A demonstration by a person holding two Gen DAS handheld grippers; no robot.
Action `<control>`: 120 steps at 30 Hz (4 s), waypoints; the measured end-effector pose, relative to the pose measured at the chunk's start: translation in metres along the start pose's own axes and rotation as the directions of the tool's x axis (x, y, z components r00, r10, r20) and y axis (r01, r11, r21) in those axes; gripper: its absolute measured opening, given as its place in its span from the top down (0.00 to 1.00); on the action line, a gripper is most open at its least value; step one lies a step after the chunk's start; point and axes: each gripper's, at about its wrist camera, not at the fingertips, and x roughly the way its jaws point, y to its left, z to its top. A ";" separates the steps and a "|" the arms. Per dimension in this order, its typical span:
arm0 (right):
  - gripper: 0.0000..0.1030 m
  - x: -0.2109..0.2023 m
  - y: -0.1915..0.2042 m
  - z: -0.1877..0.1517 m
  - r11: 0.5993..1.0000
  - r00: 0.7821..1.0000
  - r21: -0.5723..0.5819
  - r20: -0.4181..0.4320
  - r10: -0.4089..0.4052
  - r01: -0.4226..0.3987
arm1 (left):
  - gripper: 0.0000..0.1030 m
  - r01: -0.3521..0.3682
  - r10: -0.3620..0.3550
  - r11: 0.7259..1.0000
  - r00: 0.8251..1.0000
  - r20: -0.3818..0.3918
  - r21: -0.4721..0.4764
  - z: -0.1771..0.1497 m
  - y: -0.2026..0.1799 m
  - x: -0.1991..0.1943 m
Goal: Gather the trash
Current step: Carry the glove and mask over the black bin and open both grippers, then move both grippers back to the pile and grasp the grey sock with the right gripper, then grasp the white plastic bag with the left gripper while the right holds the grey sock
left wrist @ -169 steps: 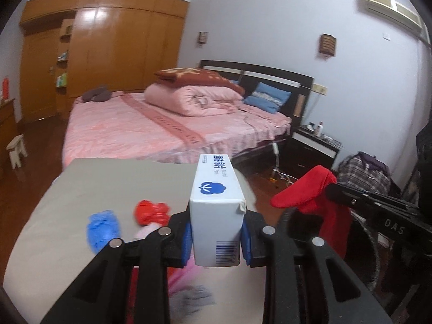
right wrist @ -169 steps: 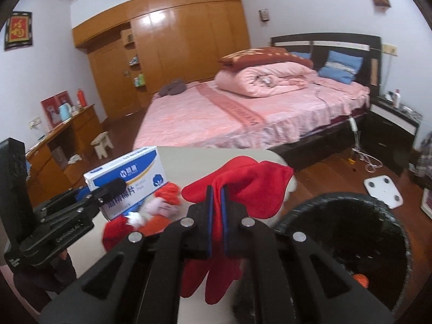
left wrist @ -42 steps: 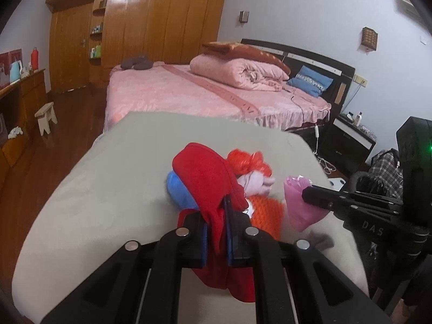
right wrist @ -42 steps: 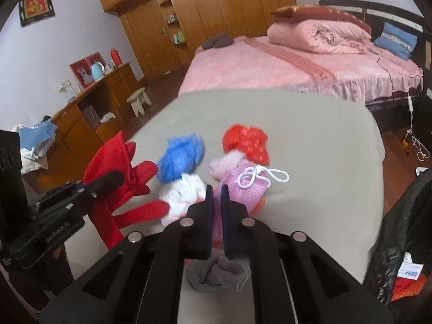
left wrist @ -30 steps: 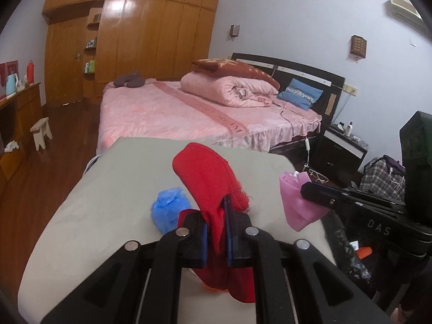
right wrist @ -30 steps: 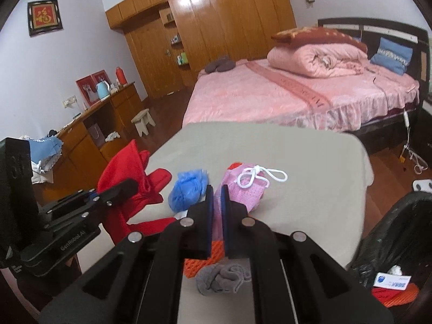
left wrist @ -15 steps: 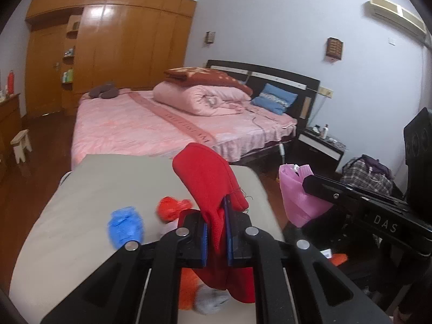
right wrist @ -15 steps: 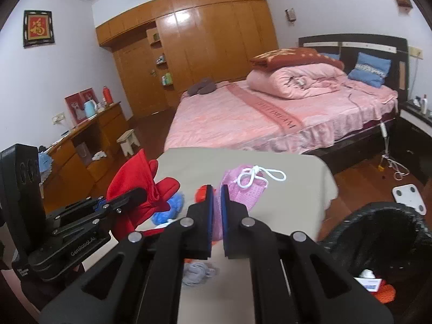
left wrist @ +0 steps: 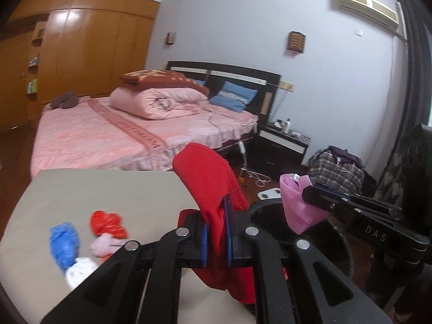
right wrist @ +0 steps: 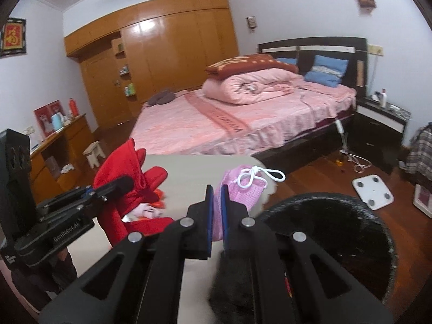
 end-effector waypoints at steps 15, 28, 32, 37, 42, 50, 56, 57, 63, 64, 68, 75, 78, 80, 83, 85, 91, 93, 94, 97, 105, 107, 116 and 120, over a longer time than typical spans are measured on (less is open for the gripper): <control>0.95 -0.029 -0.088 -0.034 0.982 0.985 0.079 -0.029 -0.169 0.171 | 0.90 0.174 -0.170 0.983 0.982 -0.080 0.050 -0.004 -0.081 0.060; 0.54 -0.021 -0.129 -0.068 0.954 0.961 0.137 -0.111 -0.254 0.268 | 0.51 0.232 -0.213 0.969 0.957 -0.196 0.081 -0.024 -0.102 0.102; 0.20 -0.024 -0.128 -0.072 0.946 0.956 0.145 -0.102 -0.276 0.289 | 0.38 0.185 -0.170 0.980 0.969 -0.179 0.071 -0.022 -0.088 0.097; 0.07 -0.026 -0.110 -0.067 0.950 0.958 0.126 -0.062 -0.280 0.286 | 0.17 0.108 -0.098 0.992 0.986 -0.135 0.069 -0.020 -0.061 0.074; 0.05 -0.018 -0.079 -0.058 0.967 0.971 0.092 -0.044 -0.234 0.237 | 0.08 0.008 0.000 0.998 0.995 -0.103 0.070 -0.021 -0.027 0.045; 0.05 0.006 -0.023 -0.048 0.988 0.990 0.068 -0.047 -0.135 0.138 | 0.07 -0.151 0.150 0.989 0.985 -0.084 0.002 -0.031 0.040 -0.003; 0.05 0.029 0.023 -0.046 0.997 0.996 0.023 -0.059 -0.070 0.071 | 0.07 -0.259 0.257 0.966 0.963 -0.081 -0.010 -0.045 0.082 -0.029; 0.05 0.032 0.029 -0.046 0.998 0.996 0.020 -0.063 -0.062 0.063 | 0.07 -0.278 0.276 0.961 0.958 -0.083 -0.013 -0.048 0.089 -0.034; 0.05 0.057 0.072 -0.055 1.000 0.995 -0.014 -0.098 -0.006 0.005 | 0.07 -0.351 0.346 0.936 0.933 -0.096 -0.039 -0.066 0.126 -0.050; 0.05 0.063 0.081 -0.057 1.000 0.994 -0.025 -0.108 0.004 -0.007 | 0.07 -0.360 0.354 0.932 0.930 -0.101 -0.043 -0.071 0.132 -0.052; 0.05 0.080 0.105 -0.065 0.998 0.990 -0.048 -0.139 0.032 -0.039 | 0.07 -0.394 0.385 0.918 0.914 -0.126 -0.053 -0.087 0.152 -0.055; 0.05 0.109 0.133 -0.084 0.996 0.978 -0.052 -0.200 0.062 -0.074 | 0.07 -0.424 0.409 0.903 0.898 -0.163 -0.070 -0.109 0.178 -0.058; 0.05 0.120 0.141 -0.092 0.996 0.974 -0.052 -0.220 0.056 -0.069 | 0.07 -0.430 0.413 0.900 0.893 -0.177 -0.069 -0.114 0.185 -0.057; 0.05 0.128 0.146 -0.097 0.997 0.970 -0.052 -0.238 0.049 -0.063 | 0.07 -0.432 0.413 0.899 0.892 -0.183 -0.076 -0.117 0.191 -0.057; 0.05 0.136 0.153 -0.107 0.996 0.964 -0.057 -0.262 0.049 -0.067 | 0.07 -0.436 0.416 0.896 0.890 -0.188 -0.080 -0.120 0.197 -0.057; 0.06 0.141 0.157 -0.113 0.995 0.959 -0.075 -0.278 0.049 -0.072 | 0.07 -0.439 0.419 0.895 0.888 -0.190 -0.079 -0.122 0.201 -0.057; 0.06 0.153 0.165 -0.124 0.991 0.946 -0.102 -0.321 0.046 -0.083 | 0.07 -0.445 0.423 0.892 0.884 -0.198 -0.083 -0.123 0.208 -0.057; 0.08 0.155 0.167 -0.127 0.990 0.941 -0.106 -0.334 0.053 -0.094 | 0.07 -0.446 0.423 0.891 0.883 -0.201 -0.086 -0.123 0.210 -0.056; 0.14 0.157 0.167 -0.129 0.989 0.937 -0.108 -0.344 0.059 -0.102 | 0.07 -0.446 0.423 0.890 0.883 -0.202 -0.089 -0.123 0.211 -0.056; 0.30 0.161 0.167 -0.132 0.986 0.920 -0.101 -0.381 0.087 -0.135 | 0.07 -0.446 0.421 0.890 0.883 -0.206 -0.093 -0.123 0.212 -0.055; 0.53 0.153 0.163 -0.133 0.977 0.905 -0.062 -0.394 0.164 -0.204 | 0.07 -0.429 0.402 0.897 0.892 -0.207 -0.105 -0.121 0.209 -0.049; 0.53 0.150 0.157 -0.128 0.980 0.911 -0.052 -0.382 0.157 -0.190 | 0.08 -0.419 0.392 0.902 0.896 -0.207 -0.106 -0.121 0.206 -0.046; 0.53 0.144 0.128 -0.105 0.994 0.943 -0.038 -0.323 0.081 -0.098 | 0.17 -0.349 0.316 0.931 0.919 -0.234 -0.110 -0.116 0.195 -0.012; 0.52 0.146 0.121 -0.103 0.996 0.944 -0.039 -0.321 0.068 -0.085 | 0.27 -0.327 0.285 0.937 0.918 -0.275 -0.121 -0.118 0.194 0.008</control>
